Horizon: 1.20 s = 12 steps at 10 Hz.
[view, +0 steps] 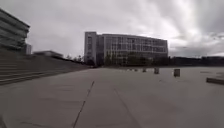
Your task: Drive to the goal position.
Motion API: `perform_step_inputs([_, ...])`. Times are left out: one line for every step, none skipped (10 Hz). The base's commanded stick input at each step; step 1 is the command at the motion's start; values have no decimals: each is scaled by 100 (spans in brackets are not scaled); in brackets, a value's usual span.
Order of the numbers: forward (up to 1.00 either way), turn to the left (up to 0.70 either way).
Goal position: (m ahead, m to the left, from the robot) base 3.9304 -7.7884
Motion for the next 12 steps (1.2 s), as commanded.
perform_step_inputs([70, -12])
perform_step_inputs([70, -12])
perform_step_inputs([70, -12])
perform_step_inputs([70, -12])
perform_step_inputs([70, -12])
perform_step_inputs([70, -13])
perform_step_inputs([70, -14])
perform_step_inputs([70, -14])
perform_step_inputs([70, -14])
perform_step_inputs([70, -14])
perform_step_inputs([70, -14])
perform_step_inputs([70, -14])
